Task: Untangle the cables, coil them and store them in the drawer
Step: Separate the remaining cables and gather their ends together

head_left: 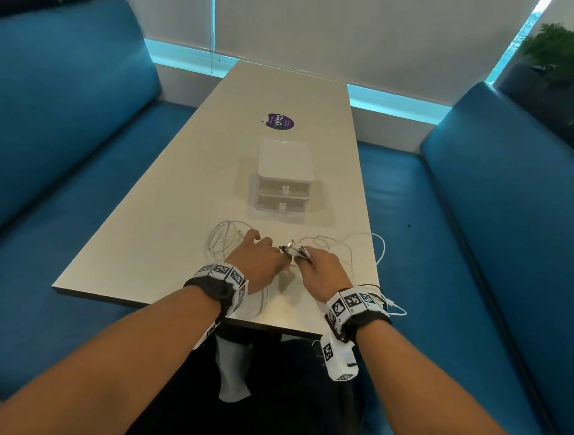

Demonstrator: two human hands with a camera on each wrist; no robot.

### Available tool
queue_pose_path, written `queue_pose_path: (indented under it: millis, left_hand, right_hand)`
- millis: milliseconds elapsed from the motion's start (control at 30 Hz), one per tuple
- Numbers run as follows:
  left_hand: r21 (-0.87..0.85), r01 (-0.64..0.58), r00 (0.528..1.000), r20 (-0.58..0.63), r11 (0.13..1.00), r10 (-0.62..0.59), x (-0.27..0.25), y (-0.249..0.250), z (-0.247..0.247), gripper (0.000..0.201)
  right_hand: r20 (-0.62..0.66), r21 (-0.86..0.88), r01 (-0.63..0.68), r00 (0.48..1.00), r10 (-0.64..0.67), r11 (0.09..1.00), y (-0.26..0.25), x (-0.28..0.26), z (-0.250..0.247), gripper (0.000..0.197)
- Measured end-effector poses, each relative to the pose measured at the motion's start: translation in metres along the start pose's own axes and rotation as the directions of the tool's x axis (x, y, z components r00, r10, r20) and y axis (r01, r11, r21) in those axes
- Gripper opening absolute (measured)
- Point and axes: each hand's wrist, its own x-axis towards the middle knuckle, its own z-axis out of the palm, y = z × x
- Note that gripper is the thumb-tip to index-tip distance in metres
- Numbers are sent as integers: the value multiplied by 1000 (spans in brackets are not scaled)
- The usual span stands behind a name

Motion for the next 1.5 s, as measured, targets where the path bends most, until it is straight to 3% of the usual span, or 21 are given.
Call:
queue_pose_path:
  millis: [100,300,400,567,700,867,1000,1100,1300,1500]
  left_hand:
    - [17,33,999,-38,999,-32,3,1,2,22]
    - [0,73,997,-21,997,-73,-2,-5,2,27]
    - [13,75,997,24,997,-76,-10,-17,-1,28]
    - [41,149,987,63,988,-151,-23,-40,1,25]
    - [-25,133,990,60,991,-131,-19,-38,2,24]
    - [-106,172,985,47,979,-168,-12,-30,16,27]
    - [-119,172,985,-9,978,-174,-3,-18,12,30]
    - [-78,118,989,-82,990,-125,8,-15,7,30]
    - [-243,78,994,-58,967,-95,3,-23,-4,26]
    - [-457,235,971,77,858,-225,-15,-54,-3,25]
  right_hand:
    - [89,13,-75,993,74,997,1,2,1,21]
    - [98,-91,-71,992,79,993,2,9,1,19]
    - [50,-195,-101,992,112,976,7,10,-1,22]
    - [-59,-282,-268,963,262,921,29,9,-16,24]
    - [-143,-260,-300,952,271,918,22,11,-14,28]
    - [-180,-77,-196,967,180,977,0,11,-5,26]
    - [-59,-71,-46,997,42,996,-16,11,3,21]
    - [-12,-64,-28,1000,27,998,-23,15,10,19]
    - [10,-50,-54,998,54,997,-20,23,2,19]
    - [-53,-125,-273,962,268,954,23,18,-17,17]
